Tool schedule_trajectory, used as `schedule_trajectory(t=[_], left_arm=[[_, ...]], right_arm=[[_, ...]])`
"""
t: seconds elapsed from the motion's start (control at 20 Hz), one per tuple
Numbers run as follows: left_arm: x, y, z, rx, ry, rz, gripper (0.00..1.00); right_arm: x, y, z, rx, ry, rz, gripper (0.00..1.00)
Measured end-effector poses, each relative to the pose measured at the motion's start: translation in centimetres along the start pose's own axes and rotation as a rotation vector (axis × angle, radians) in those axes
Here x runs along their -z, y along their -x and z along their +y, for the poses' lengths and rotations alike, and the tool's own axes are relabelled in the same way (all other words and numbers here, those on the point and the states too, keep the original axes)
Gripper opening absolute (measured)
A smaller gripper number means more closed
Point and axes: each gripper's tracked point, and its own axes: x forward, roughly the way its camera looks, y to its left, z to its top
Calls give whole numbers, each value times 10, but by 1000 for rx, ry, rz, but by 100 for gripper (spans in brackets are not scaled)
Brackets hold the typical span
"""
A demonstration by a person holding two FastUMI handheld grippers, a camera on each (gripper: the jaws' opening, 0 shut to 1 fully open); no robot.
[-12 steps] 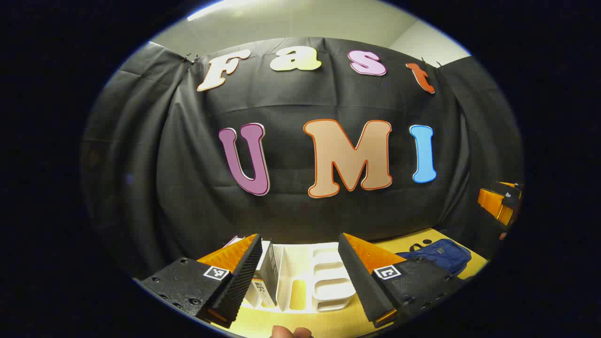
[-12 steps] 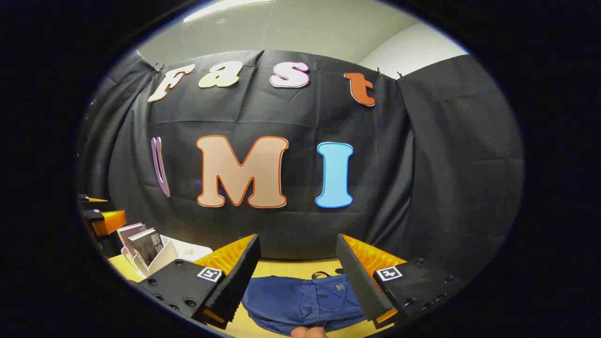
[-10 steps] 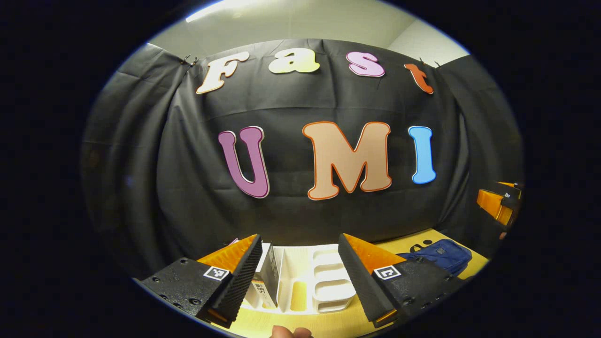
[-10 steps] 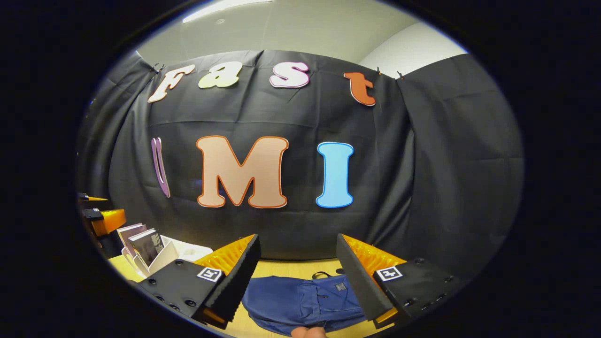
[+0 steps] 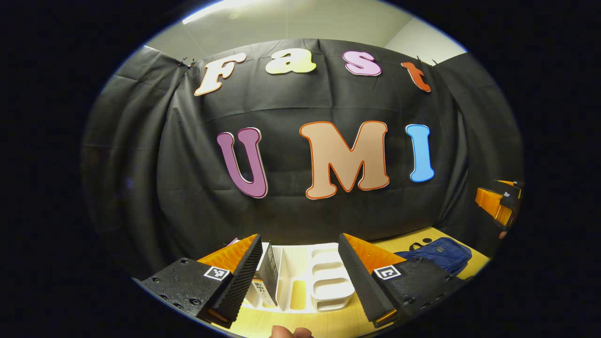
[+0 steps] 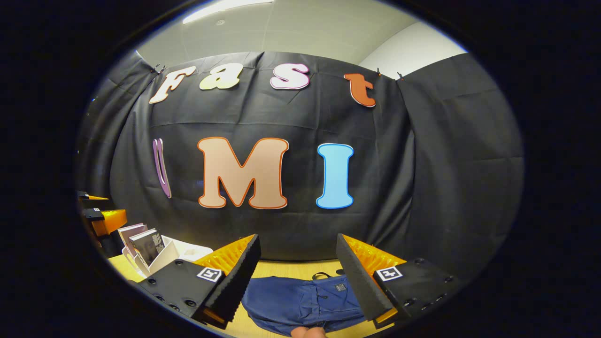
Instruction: Open the schoolbag, grab two books from the bookshelf and put them into the schoolbag.
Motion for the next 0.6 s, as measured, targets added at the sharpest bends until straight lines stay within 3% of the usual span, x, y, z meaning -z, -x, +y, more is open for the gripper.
schedule_trajectory(t=[0.6], left_arm=[[0,7,-3,8,-18,6,95]], right_arm=[[-1,3,-4,-2,-19,-3,100]])
